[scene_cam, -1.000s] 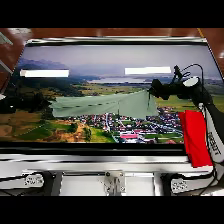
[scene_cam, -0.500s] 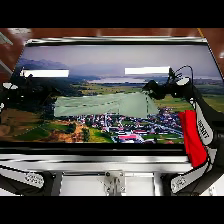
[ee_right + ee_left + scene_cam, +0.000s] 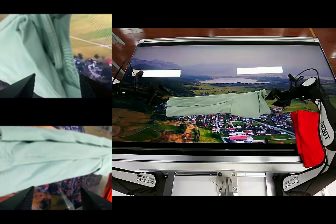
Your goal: Fold the shirts.
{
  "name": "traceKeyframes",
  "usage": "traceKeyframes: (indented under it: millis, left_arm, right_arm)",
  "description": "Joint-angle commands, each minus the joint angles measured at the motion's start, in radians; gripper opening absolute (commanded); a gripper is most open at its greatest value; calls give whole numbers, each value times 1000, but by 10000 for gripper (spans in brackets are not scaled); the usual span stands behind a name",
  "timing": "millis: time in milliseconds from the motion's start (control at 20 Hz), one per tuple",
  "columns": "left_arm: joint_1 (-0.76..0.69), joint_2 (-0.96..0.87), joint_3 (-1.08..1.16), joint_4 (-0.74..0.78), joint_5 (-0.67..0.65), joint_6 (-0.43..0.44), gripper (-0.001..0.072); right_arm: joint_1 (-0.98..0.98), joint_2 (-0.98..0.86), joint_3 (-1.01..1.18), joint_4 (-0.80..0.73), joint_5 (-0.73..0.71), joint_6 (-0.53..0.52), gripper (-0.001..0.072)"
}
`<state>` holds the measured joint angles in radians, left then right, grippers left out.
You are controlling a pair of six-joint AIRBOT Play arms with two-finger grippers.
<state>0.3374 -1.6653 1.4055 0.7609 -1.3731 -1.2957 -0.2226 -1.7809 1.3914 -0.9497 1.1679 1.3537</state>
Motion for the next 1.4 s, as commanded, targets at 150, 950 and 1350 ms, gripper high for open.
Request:
traceKeyframes:
  millis: [150, 950, 1350]
  left_arm:
    - [-37, 43, 5, -3, -60, -5, 643]
    - [-410, -32, 5, -102, 240, 1, 45]
    - [-802, -172, 5, -395, 426, 56, 46]
  right_arm:
    - [27, -118, 1, 81, 29, -8, 680]
    - [54, 200, 111, 110, 195, 7, 59]
    - [54, 500, 111, 103, 341, 112, 59]
